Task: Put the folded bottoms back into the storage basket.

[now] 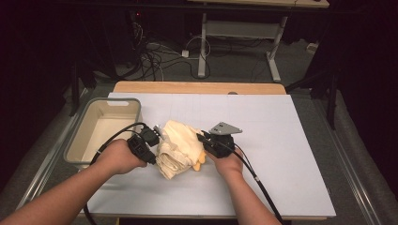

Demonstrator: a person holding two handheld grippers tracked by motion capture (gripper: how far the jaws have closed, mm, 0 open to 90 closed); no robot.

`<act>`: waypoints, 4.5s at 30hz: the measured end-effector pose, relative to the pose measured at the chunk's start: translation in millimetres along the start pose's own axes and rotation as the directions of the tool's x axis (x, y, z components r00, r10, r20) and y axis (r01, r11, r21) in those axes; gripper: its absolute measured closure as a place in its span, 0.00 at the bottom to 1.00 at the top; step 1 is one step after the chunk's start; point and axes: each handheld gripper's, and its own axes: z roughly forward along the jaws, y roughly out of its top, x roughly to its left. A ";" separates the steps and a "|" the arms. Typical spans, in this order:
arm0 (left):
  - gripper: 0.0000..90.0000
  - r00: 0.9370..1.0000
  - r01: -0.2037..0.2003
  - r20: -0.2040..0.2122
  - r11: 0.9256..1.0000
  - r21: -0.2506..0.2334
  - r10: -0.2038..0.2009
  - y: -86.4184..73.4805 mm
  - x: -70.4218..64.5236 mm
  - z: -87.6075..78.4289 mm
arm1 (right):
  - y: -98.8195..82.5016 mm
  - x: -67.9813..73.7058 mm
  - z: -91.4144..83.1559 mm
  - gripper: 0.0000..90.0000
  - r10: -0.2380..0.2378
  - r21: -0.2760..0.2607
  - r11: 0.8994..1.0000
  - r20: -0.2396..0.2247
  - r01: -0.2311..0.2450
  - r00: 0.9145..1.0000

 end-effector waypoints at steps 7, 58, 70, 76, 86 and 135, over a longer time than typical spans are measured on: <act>0.85 1.000 -0.006 -0.009 1.000 0.016 0.006 -2.2 3.1 2.0 | -3.0 3.3 7.5 0.89 -0.003 0.014 1.000 -0.010 0.003 1.000; 0.85 0.999 -0.028 -0.013 0.993 0.118 0.030 15.7 14.4 -53.7 | 48.5 6.5 -8.7 0.89 -0.010 -0.043 0.999 -0.033 0.009 0.999; 0.85 0.999 -0.014 -0.031 0.992 0.127 0.018 4.9 22.7 -80.5 | 78.3 18.2 -4.5 0.89 -0.044 -0.064 0.997 -0.040 0.042 0.998; 0.85 0.999 0.017 -0.044 0.992 0.126 -0.012 -8.3 33.8 -89.8 | 90.1 27.9 5.3 0.89 -0.059 -0.072 0.996 -0.057 0.055 0.997; 0.85 0.997 0.060 -0.063 0.989 0.138 -0.051 -28.9 50.9 -89.8 | 102.4 45.3 28.8 0.89 -0.083 -0.078 0.994 -0.086 0.077 0.993; 0.85 0.975 0.209 -0.101 0.971 0.120 -0.197 -110.2 117.7 -83.4 | 132.1 99.7 119.6 0.89 -0.130 -0.037 0.991 -0.186 0.125 0.974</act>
